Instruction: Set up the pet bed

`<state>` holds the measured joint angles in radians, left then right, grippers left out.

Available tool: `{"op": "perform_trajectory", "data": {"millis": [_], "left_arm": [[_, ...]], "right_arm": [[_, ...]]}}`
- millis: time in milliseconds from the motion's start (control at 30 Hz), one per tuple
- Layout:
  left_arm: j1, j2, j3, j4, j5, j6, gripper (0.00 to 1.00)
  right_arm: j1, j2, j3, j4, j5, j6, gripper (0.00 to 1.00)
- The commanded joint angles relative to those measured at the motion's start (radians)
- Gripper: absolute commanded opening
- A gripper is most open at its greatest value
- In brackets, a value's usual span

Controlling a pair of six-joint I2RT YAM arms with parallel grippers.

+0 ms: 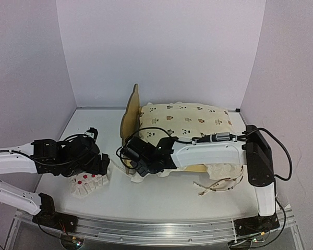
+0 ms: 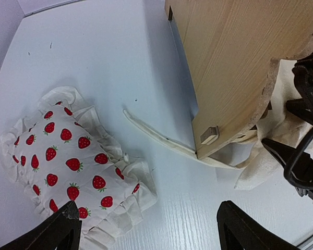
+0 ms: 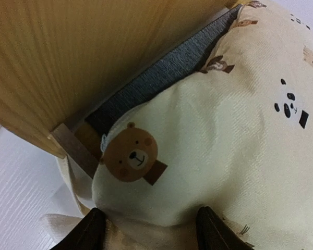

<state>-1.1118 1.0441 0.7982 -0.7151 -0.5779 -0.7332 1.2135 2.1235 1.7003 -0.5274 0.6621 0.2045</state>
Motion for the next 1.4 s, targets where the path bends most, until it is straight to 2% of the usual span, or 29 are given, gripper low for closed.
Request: {"op": "perform_trajectory", "data": {"millis": [0,267,367,500,600,800,1000,1133,1367], "left_arm": [[0.0,0.007,0.022,0.011,-0.015,0.001,0.91],[0.0,0.024,0.029,0.028,-0.006,0.012,0.9],[0.0,0.033,0.034,0.047,0.027,0.042,0.92],[0.0,0.012,0.016,0.115,0.117,0.111,0.99],[0.0,-0.021,-0.005,0.171,0.171,0.148,1.0],[0.0,-0.047,-0.035,0.32,0.325,0.251,0.98],[-0.001,0.076,-0.014,0.44,0.47,0.322,0.81],[-0.001,0.16,0.007,0.502,0.502,0.34,0.78],[-0.008,0.215,0.012,0.616,0.546,0.385,0.76]], "right_arm": [[-0.007,-0.025,-0.085,0.107,0.077,-0.007,0.57],[-0.011,-0.086,-0.159,0.156,0.068,-0.02,0.2],[-0.02,-0.139,-0.168,0.158,0.013,-0.016,0.14],[-0.043,-0.233,-0.199,0.158,-0.034,-0.009,0.06],[-0.069,-0.307,-0.238,0.158,-0.06,-0.007,0.0],[-0.148,-0.43,-0.306,0.152,-0.185,0.016,0.0],[-0.246,-0.503,-0.368,0.137,-0.353,0.056,0.02],[-0.3,-0.529,-0.389,0.13,-0.491,0.056,0.04],[-0.346,-0.528,-0.381,0.114,-0.692,0.053,0.05]]}}
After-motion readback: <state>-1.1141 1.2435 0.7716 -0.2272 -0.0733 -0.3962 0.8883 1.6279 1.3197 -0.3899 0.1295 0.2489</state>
